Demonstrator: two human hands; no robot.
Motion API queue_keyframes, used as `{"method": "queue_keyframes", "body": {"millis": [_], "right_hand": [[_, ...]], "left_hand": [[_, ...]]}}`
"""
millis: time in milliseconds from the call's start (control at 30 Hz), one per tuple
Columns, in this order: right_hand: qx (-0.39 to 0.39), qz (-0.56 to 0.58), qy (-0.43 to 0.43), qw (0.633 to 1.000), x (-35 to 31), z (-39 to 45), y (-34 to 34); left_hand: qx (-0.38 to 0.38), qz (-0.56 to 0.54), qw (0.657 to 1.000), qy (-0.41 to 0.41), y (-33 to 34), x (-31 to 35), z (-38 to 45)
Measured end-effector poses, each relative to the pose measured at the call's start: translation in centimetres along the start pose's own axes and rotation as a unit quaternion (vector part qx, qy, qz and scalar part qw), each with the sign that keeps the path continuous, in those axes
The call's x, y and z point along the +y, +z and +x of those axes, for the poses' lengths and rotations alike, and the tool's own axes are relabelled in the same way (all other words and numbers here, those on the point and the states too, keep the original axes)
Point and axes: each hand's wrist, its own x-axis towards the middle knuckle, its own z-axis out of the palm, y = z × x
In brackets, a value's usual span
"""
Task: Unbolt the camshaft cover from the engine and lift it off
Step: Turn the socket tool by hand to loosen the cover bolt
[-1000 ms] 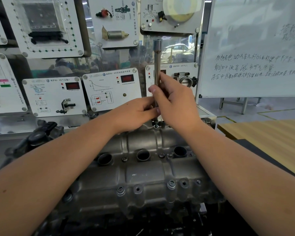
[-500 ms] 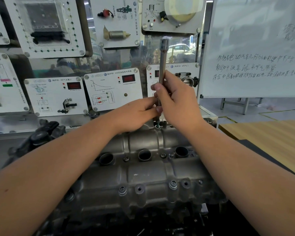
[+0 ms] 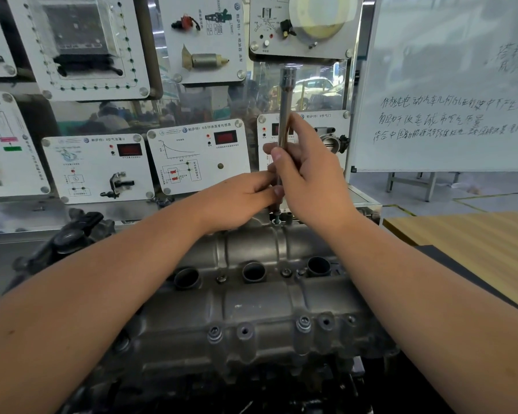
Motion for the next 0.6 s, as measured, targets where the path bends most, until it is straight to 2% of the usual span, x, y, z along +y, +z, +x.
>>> {"method": "queue_keyframes", "body": {"millis": [200,467,600], "right_hand": [[0.025,-0.017,-0.023,0.999,0.37,0.12,-0.15],[-0.001,-0.014,-0.006,1.0,-0.48,-0.13,-0.16],[0.03,-0.03,-0.029,0.999,-0.19,-0.04,-0.25]], "left_hand": [[0.01,0.018,1.0,0.017,-0.02,0.23,0.07],[0.003,0.021,1.0,0.004,0.03,0.15,-0.01],[0.006,0.028,0.999,0.017,0.08,0.31,0.1]]}}
